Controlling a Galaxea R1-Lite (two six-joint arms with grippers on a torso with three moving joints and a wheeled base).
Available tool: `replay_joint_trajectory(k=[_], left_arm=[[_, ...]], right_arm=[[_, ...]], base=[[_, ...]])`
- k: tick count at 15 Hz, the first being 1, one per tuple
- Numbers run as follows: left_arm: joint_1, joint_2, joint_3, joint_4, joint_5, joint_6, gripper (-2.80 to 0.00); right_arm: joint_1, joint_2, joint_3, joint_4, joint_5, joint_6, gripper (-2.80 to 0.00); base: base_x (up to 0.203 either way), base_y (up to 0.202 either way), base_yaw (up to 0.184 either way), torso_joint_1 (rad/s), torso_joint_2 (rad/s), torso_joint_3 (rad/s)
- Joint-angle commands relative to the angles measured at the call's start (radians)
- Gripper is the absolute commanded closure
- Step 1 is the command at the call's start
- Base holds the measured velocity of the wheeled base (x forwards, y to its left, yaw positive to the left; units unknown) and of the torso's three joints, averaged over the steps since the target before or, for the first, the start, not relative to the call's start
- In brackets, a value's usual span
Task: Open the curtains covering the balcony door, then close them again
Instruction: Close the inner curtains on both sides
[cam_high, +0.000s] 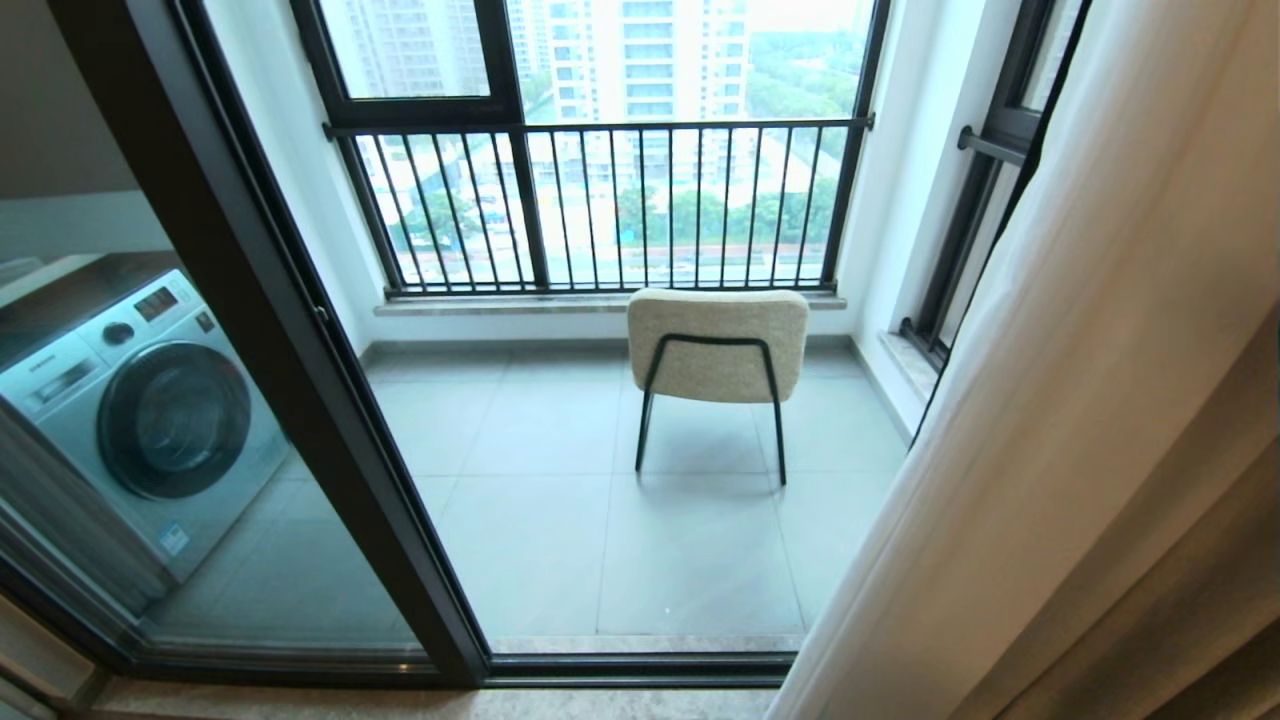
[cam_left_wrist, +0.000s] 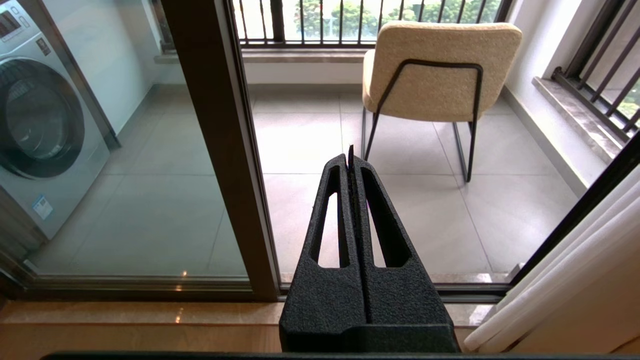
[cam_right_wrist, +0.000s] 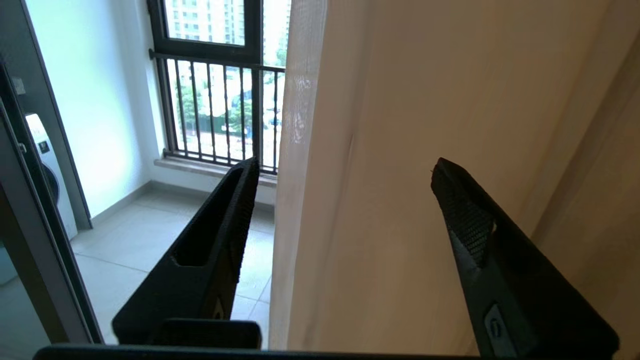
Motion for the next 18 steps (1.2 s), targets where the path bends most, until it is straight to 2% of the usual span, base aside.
replay_joint_trajectory(k=[1,7,10,15,18], left_arm=[[0.000,0.000,0.000,0.000,0.000,-0.002,0.00],[0.000,0.000,0.000,0.000,0.000,0.000,0.00],[0.000,0.000,0.000,0.000,0.000,0.000,0.00],[0.000,0.000,0.000,0.000,0.000,-0.001,0.00],[0.000,0.000,0.000,0.000,0.000,0.000,0.00]], right_arm=[[0.006,0.067,-0.020,-0.012,0.002,0.029,-2.80],[0.011,0.142,-0.060,-0.075,0.013,0.087,-2.80],[0.037,0.134,-0.078,-0.071,0.090,0.160,-2.80],[0.080,0.163,-0.094,-0.071,0.149,0.170,-2.80],[0.082,0.245,-0.127,-0.074,0.147,0.123,-2.80]], base=[[0.000,0.000,0.000,0.000,0.00,0.000],[0.000,0.000,0.000,0.000,0.00,0.000],[0.000,0.000,0.000,0.000,0.00,0.000],[0.000,0.000,0.000,0.000,0.00,0.000],[0.000,0.000,0.000,0.000,0.00,0.000]])
